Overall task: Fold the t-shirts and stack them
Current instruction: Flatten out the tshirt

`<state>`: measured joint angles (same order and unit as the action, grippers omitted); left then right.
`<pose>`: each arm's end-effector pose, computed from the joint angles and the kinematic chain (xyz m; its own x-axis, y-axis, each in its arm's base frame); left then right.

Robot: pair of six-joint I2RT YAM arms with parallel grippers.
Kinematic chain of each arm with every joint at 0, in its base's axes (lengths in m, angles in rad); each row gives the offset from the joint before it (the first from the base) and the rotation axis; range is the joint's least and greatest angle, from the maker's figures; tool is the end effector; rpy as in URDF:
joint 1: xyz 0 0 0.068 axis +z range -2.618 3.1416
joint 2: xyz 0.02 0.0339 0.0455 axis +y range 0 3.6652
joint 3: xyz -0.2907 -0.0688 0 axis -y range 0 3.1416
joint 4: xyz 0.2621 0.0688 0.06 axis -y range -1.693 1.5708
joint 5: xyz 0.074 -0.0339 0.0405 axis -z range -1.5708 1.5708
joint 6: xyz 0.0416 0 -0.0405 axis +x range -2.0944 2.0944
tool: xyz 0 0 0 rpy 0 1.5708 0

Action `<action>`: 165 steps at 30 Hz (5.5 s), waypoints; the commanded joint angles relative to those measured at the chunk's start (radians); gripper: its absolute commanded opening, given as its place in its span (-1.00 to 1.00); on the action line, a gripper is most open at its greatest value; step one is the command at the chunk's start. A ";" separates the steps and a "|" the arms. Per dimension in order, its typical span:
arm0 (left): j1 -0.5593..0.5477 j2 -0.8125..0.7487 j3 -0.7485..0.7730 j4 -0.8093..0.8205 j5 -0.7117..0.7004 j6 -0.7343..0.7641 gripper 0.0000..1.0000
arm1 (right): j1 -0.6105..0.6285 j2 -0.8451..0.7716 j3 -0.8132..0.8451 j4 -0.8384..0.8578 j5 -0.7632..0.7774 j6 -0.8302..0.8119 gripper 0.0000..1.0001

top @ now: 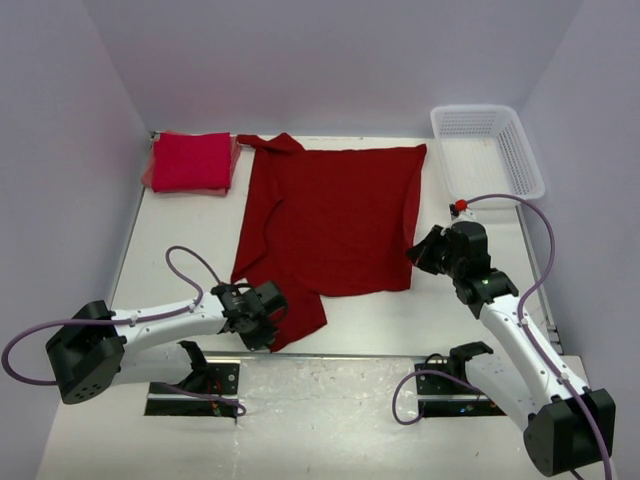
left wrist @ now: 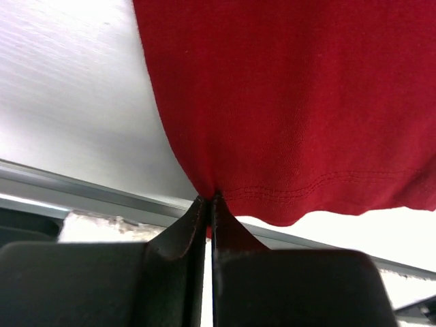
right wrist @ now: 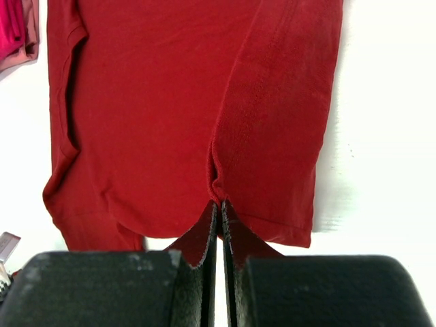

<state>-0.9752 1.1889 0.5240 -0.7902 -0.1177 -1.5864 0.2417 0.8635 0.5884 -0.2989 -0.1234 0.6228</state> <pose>0.0984 -0.1365 0.1542 -0.8057 -0.5811 -0.1148 -0.5699 0.8133 -0.1172 0.1895 0.0520 0.2584 -0.6253 0.4421 -0.6431 0.0331 0.8384 0.5441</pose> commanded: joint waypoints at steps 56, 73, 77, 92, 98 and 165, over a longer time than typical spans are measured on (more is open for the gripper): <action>0.043 0.063 1.646 0.305 -1.001 1.832 -1.00 | 0.002 0.380 1.576 -0.419 0.602 -0.667 -1.00; 0.222 0.431 1.807 0.369 -0.777 1.772 -1.00 | -0.055 0.529 1.648 -0.369 0.532 -0.669 -1.00; 0.389 0.591 1.830 0.229 -0.463 1.596 -1.00 | -0.055 0.572 1.648 -0.362 0.515 -0.669 -1.00; 0.911 0.616 1.953 0.252 -0.134 1.520 -1.00 | -0.067 0.751 1.861 -0.384 0.535 -0.724 -1.00; 0.906 0.439 1.944 0.235 -0.070 1.505 -1.00 | -0.030 0.641 1.791 -0.397 0.508 -0.718 -1.00; 0.895 -0.020 1.901 0.298 0.280 1.441 -1.00 | 0.926 0.345 1.413 0.336 1.170 -1.491 -1.00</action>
<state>-0.0856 1.1305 2.4317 -0.4637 0.1009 -0.1017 1.1439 1.1709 2.0224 -0.1219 0.9413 -0.7208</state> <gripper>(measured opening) 0.007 0.007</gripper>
